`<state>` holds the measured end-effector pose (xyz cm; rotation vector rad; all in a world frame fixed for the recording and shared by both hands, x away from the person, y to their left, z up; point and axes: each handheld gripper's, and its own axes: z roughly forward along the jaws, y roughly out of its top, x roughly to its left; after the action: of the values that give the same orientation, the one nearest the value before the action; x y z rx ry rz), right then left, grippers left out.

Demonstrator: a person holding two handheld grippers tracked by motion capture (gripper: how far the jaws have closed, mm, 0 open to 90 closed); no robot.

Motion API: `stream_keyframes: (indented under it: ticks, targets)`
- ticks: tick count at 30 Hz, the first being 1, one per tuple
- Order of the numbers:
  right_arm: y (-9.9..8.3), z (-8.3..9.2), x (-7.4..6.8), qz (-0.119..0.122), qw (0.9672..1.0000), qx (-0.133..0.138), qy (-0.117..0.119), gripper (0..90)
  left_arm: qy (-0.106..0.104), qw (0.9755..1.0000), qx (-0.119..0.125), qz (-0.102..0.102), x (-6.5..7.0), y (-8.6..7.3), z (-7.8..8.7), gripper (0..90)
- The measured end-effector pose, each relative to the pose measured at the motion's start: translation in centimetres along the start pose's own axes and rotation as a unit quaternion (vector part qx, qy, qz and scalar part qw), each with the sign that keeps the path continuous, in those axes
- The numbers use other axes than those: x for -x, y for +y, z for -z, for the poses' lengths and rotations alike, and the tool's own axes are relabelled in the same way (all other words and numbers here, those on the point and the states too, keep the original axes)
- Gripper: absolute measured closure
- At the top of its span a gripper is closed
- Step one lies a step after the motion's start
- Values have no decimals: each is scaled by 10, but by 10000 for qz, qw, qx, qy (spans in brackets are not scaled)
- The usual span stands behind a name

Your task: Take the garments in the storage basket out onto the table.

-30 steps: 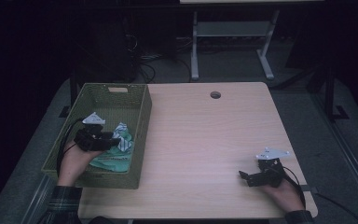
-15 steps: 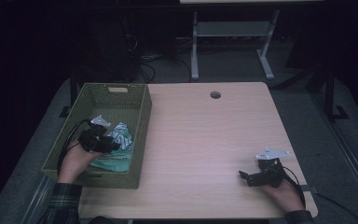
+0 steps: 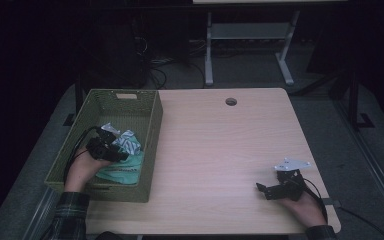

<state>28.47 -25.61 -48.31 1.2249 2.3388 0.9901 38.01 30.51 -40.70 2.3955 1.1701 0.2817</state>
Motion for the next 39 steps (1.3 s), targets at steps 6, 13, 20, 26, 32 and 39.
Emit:
stream_keyframes:
  ticks: [6, 13, 20, 26, 32, 39]
  targets:
    - [0, 0, 0, -2, 10000, 1, -2, 26, 189, 9992, -341, 90, -4, -2, -9, 455]
    - [0, 0, 0, -2, 10000, 1, -2, 26, 184, 9977, -636, 131, -4, -3, -16, 448]
    - [0, 0, 0, 0, 10000, 1, -3, 26, 164, 9967, -789, 101, -3, -4, -19, 563]
    - [0, 0, 0, -1, 10000, 1, -2, 26, 203, 9956, -879, 265, -3, -4, -17, 701]
    - [0, 0, 0, -1, 10000, 1, -2, 26, 136, 9953, -846, 453, -5, -4, -12, 770]
    - [0, 0, 0, -2, 10000, 1, -1, 26, 113, 9973, -374, 614, -9, -3, 1, 783]
